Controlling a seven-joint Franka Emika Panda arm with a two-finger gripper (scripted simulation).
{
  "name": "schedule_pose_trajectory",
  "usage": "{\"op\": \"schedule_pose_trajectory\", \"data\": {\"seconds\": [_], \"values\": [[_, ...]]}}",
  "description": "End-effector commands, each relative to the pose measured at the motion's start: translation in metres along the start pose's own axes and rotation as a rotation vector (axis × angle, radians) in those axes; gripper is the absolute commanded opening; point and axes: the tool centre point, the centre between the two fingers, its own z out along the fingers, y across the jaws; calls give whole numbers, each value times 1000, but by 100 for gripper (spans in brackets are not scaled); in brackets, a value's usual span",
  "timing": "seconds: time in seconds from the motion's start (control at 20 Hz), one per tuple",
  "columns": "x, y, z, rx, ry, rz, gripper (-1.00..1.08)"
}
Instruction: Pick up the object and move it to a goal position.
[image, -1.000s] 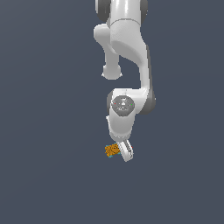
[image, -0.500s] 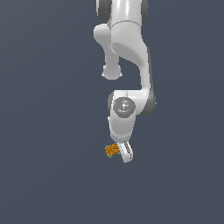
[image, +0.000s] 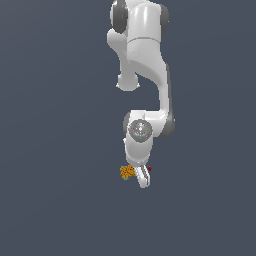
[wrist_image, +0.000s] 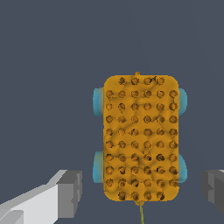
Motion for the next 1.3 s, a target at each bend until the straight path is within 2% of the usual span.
{"op": "schedule_pose_trajectory", "data": {"seconds": [0.0, 0.25, 0.3, 0.9, 1.25], "values": [[0, 0, 10, 1, 0, 1, 100], [0, -1, 13, 1, 0, 1, 100], [0, -1, 13, 1, 0, 1, -100], [0, -1, 12, 0, 0, 1, -100], [6, 8, -2, 0, 0, 1, -100]]}}
